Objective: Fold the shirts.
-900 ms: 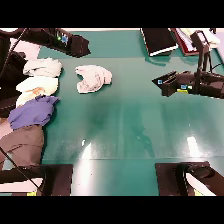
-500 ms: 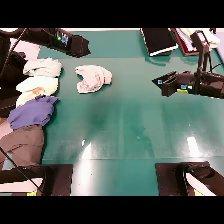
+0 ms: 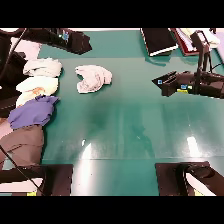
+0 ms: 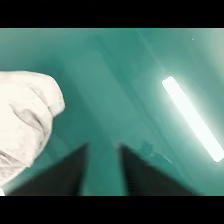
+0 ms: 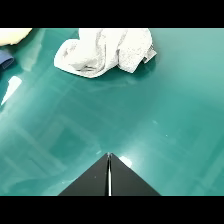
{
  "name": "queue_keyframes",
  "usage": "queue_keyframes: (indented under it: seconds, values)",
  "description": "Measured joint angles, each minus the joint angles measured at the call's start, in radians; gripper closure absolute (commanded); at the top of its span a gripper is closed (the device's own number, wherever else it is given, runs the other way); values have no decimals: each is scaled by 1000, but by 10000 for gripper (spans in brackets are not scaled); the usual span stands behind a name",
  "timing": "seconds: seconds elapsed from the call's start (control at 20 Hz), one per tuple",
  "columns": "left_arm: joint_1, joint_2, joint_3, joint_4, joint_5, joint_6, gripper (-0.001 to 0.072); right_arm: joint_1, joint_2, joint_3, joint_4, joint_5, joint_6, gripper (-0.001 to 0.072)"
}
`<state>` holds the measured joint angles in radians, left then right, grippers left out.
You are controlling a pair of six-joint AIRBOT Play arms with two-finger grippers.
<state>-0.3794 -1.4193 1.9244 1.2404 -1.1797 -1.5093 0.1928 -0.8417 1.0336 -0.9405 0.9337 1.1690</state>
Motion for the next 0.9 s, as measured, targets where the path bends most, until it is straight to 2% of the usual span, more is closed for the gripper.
queue_keyframes:
  seconds: [0.25, 0.7, 0.75, 0.8, 0.85, 0.9]
  values:
    - [3, -135, 0, 193, 29, -44, 179, 0, 0, 0, 23, -11, 0, 700]
    - [3, -481, 0, 252, 77, -95, 182, 0, 0, 0, 31, -15, 0, 700]
    - [3, -496, 0, 249, 92, -100, 324, 0, 0, 0, 31, -16, 0, 700]
    - [3, -504, 0, 244, 103, -105, 655, 0, 0, 0, 31, -16, 0, 700]
    - [3, -510, 2, 243, 112, -109, 687, 0, 0, 0, 31, -16, 0, 699]
    - [2, -513, 9, 243, 113, -112, 687, 0, 0, 0, 31, -16, 0, 700]
